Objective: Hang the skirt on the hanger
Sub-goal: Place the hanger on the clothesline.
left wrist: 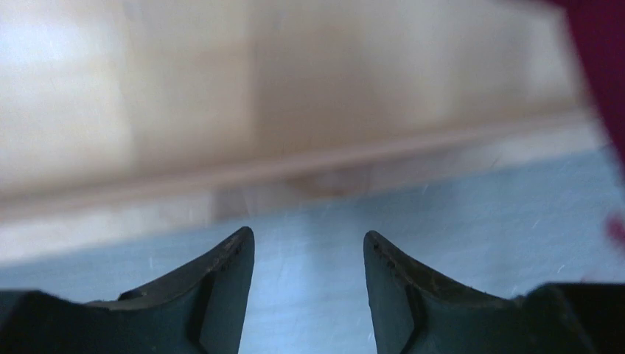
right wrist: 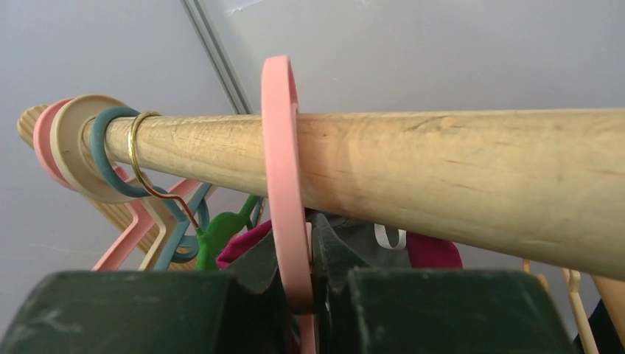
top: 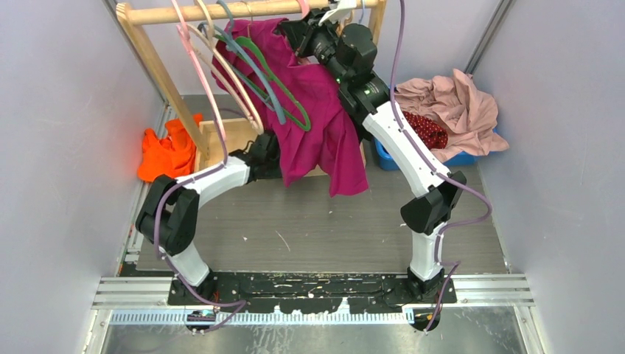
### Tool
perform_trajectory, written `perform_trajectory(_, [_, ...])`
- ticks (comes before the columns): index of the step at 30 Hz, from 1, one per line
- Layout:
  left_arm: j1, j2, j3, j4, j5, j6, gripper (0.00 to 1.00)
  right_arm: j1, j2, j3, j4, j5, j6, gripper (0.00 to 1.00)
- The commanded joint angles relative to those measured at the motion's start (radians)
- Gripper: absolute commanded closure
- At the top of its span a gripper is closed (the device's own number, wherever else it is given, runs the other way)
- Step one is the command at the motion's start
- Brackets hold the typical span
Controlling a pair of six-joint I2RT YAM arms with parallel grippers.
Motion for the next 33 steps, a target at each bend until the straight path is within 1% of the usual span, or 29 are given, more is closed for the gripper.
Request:
perform_trajectory(1, [-0.020,0.002,-0.108,-0.169,0.052,-0.044,0.43,-0.007,-0.062,-0.016,0.013,0.024,0.010,0.82])
perform_trajectory(5, [-0.019,-0.023,-0.182,-0.151,0.015,-0.068,0.43,-0.007,-0.069,-0.011,0.007,0.002,0.018,0.76])
perform_trajectory(6, [-0.019,-0.027,-0.194,-0.147,0.010,-0.070,0.42,-0.007,-0.074,-0.012,0.006,-0.002,0.019,0.72])
perform_trajectory(7, [-0.018,-0.030,-0.204,-0.143,0.006,-0.072,0.42,-0.006,-0.080,-0.014,0.007,-0.007,0.023,0.61])
perform_trajectory(8, [-0.018,-0.033,-0.211,-0.142,0.005,-0.073,0.42,-0.007,-0.087,-0.019,0.009,-0.016,0.027,0.57])
perform_trajectory(9, [-0.018,-0.037,-0.216,-0.140,0.005,-0.075,0.42,-0.007,-0.098,-0.026,0.013,-0.020,0.029,0.56])
perform_trajectory(16, [-0.018,-0.101,-0.238,-0.149,-0.006,-0.080,0.43,-0.007,-0.180,-0.064,0.027,-0.027,0.034,0.54])
perform_trajectory(20, [-0.018,-0.142,-0.242,-0.166,-0.012,-0.081,0.43,-0.006,-0.225,-0.065,0.026,-0.031,0.041,0.50])
perform_trajectory(25, [-0.019,-0.194,-0.251,-0.189,-0.009,-0.082,0.43,-0.007,-0.289,-0.062,-0.010,-0.038,0.034,0.48])
perform_trajectory(28, [-0.019,-0.233,-0.260,-0.213,-0.007,-0.085,0.43,-0.006,-0.322,-0.046,-0.097,-0.050,0.016,0.47])
perform_trajectory(32, [-0.019,-0.312,-0.279,-0.257,0.000,-0.092,0.42,-0.006,-0.366,-0.036,-0.274,-0.049,-0.020,0.47])
perform_trajectory(33, [-0.019,-0.334,-0.283,-0.271,0.001,-0.093,0.31,-0.007,-0.375,-0.041,-0.321,-0.052,-0.028,0.47])
